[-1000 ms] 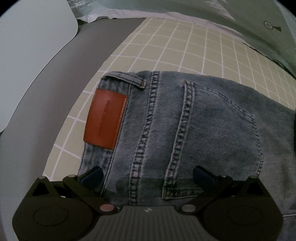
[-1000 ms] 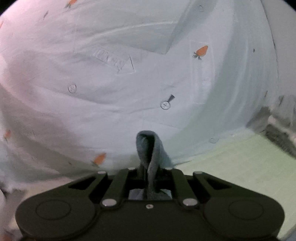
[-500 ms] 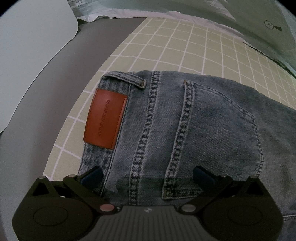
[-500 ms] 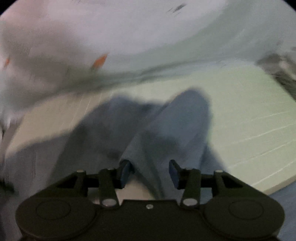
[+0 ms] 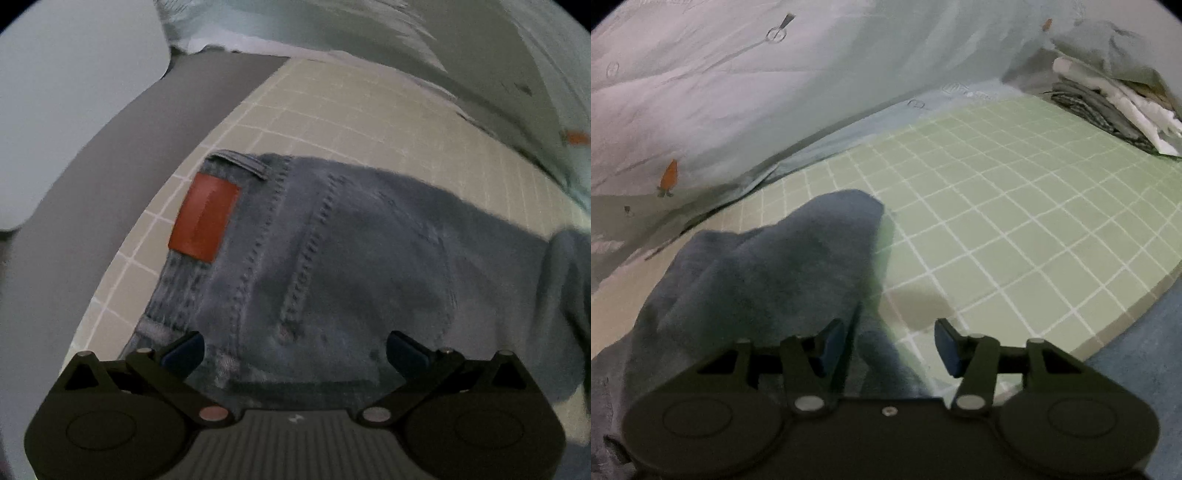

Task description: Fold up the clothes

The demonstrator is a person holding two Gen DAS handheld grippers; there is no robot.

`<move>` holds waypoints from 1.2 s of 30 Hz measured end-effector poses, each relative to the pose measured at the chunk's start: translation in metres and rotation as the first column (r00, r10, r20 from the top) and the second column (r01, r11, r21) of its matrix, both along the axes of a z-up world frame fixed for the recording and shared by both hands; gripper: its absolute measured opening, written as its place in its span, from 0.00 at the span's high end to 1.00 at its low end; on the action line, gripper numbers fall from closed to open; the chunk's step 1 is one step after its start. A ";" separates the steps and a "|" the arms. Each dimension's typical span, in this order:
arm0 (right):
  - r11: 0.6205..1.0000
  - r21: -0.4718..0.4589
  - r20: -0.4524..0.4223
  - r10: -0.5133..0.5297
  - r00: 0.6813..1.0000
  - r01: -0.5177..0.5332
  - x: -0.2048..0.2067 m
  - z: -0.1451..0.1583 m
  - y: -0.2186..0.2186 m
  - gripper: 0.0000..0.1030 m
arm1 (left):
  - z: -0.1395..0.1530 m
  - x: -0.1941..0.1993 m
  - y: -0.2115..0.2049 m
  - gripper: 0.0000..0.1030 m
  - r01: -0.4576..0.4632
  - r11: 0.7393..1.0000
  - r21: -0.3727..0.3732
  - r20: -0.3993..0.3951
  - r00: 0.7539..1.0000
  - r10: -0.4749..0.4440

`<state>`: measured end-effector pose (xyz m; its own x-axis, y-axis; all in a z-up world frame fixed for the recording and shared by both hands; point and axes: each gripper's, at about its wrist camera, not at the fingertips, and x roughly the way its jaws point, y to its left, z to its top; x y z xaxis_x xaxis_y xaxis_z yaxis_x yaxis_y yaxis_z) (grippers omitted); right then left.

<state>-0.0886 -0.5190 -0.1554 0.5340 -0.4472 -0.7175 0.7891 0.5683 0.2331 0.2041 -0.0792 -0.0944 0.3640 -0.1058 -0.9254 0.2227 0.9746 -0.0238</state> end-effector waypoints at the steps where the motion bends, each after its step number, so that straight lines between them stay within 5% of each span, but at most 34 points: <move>1: 1.000 -0.001 0.002 0.006 1.000 -0.006 -0.003 -0.001 0.000 0.48 | 0.001 -0.008 -0.006 0.00 0.012 1.000 0.016 0.004 1.000 -0.012; 6: 0.979 0.001 -0.014 0.205 0.979 -0.205 0.006 -0.007 0.000 0.51 | 0.002 -0.050 -0.036 0.00 0.036 0.999 -0.026 -0.040 0.999 -0.037; 9: 0.973 -0.097 -0.040 0.208 0.977 -0.211 0.003 0.010 -0.023 0.56 | 0.002 -0.075 -0.057 0.00 0.045 0.999 -0.019 -0.048 0.998 -0.046; 10: 0.969 -0.135 -0.049 0.201 0.978 -0.206 0.001 0.017 -0.032 0.69 | 0.001 -0.081 -0.065 0.00 0.052 0.999 -0.014 -0.046 0.998 -0.052; 11: 0.964 -0.172 -0.058 0.194 0.979 -0.201 -0.001 0.024 -0.041 0.95 | 0.001 -0.086 -0.072 0.00 0.058 0.998 -0.010 -0.045 0.997 -0.058; 21: 0.835 -0.528 -0.124 0.102 0.987 -0.153 -0.022 0.091 -0.129 0.96 | 0.006 -0.116 -0.124 0.00 0.094 0.996 0.009 -0.016 0.995 -0.094; 24: 0.834 -0.543 -0.173 0.002 0.985 -0.097 -0.031 0.081 -0.141 0.81 | 0.004 -0.123 -0.122 0.00 0.095 0.995 0.024 -0.023 0.995 -0.095; 26: 0.835 -0.547 -0.207 -0.072 0.976 -0.055 -0.037 0.072 -0.146 0.37 | 0.003 -0.124 -0.116 0.00 0.080 0.996 0.029 -0.036 0.996 -0.078; 27: 0.835 -0.549 -0.224 -0.108 0.968 -0.034 -0.040 0.067 -0.149 0.31 | 0.002 -0.125 -0.112 0.00 0.067 0.997 0.029 -0.041 0.997 -0.066; 29: 0.832 -0.555 -0.258 -0.181 0.949 0.008 -0.046 0.058 -0.155 0.27 | 0.000 -0.125 -0.105 0.00 0.044 0.999 0.030 -0.049 0.998 -0.042; 33: 0.940 -0.338 -0.216 -0.127 0.968 0.048 -0.064 0.020 -0.132 0.20 | -0.004 -0.126 -0.095 0.00 0.020 0.999 0.032 -0.056 0.998 -0.019; 36: 0.975 -0.217 -0.218 -0.101 0.971 0.052 -0.068 -0.005 -0.108 0.17 | -0.004 -0.127 -0.093 0.00 0.028 0.999 0.042 -0.053 0.998 -0.026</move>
